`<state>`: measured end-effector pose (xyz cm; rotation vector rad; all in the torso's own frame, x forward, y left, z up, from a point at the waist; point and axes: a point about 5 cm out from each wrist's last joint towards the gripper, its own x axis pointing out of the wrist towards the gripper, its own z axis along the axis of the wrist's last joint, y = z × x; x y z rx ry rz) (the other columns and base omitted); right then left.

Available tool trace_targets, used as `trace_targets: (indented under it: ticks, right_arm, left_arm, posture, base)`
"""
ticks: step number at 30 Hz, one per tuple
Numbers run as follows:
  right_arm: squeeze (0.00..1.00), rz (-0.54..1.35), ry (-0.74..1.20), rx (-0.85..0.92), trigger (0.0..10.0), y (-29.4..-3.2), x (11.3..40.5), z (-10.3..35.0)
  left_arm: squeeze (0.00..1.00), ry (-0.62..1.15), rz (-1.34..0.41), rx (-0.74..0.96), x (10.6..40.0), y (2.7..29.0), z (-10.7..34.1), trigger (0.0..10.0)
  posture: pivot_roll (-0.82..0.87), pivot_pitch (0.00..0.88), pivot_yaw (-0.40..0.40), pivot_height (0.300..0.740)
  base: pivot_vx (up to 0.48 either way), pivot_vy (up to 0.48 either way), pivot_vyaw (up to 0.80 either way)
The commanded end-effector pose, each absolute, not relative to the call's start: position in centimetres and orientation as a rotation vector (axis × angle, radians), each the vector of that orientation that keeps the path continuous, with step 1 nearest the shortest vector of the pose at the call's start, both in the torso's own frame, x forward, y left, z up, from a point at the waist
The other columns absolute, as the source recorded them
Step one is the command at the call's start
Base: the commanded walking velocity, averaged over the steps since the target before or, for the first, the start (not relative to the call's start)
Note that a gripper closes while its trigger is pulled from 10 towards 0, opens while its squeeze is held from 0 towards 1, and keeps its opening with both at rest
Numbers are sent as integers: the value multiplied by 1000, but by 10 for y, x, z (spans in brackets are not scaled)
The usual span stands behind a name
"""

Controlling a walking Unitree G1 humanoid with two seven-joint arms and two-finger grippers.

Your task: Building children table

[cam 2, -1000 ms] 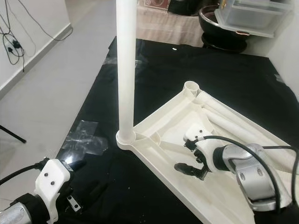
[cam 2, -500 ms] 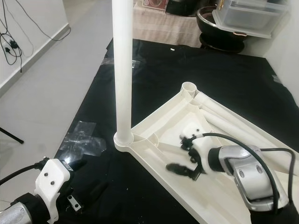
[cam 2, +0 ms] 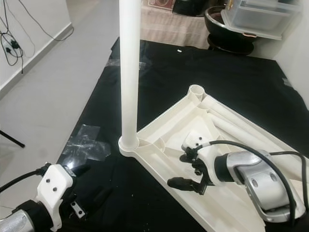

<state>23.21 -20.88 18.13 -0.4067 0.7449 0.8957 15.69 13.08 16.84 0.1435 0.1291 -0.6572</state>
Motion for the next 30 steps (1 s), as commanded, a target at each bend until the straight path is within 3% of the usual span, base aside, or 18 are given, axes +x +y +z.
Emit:
trace_targets:
  ticks: [1,10,11,12,13,14,15,17,18,30]
  right_arm:
    - [0,849,791,-428,10000,-211,232,169]
    - [0,746,815,-436,9843,-219,239,161]
    - [0,730,817,-432,6157,-220,241,160]
    - [0,715,820,-431,1725,-220,242,158]
    - [0,715,820,-431,1725,-220,242,158]
    - [0,688,817,-422,0,-221,245,156]
    - [0,668,811,-418,549,-222,247,154]
    - [0,656,807,-418,549,-222,249,154]
    - [0,659,800,-406,0,-221,250,154]
    - [0,660,774,-454,0,-220,255,158]
  left_arm:
    - [0,150,-664,134,156,129,164,10000]
    - [0,148,-664,133,157,128,164,10000]
    - [0,148,-665,132,157,128,164,10000]
    - [0,148,-665,132,157,128,164,10000]
    - [0,148,-665,132,157,128,164,10000]
    - [0,147,-665,132,157,128,164,10000]
    - [0,147,-665,133,157,128,164,10000]
    - [0,146,-665,134,157,128,164,10000]
    - [0,146,-665,133,157,127,165,10000]
    - [0,144,-666,132,156,127,165,10000]
  posture:
    - [48,177,-128,740]
    - [46,179,-127,740]
    - [46,180,-128,740]
    - [46,180,-127,740]
    - [46,180,-127,740]
    - [50,181,-127,740]
    - [51,180,-126,740]
    - [51,180,-126,740]
    - [51,181,-126,740]
    - [51,176,-127,740]
  base:
    - [0,0,0]
    - [0,0,0]
    - [0,0,0]
    - [0,0,0]
    - [0,0,0]
    - [0,0,0]
    - [0,0,0]
    - [0,0,0]
    - [0,0,0]
    - [0,0,0]
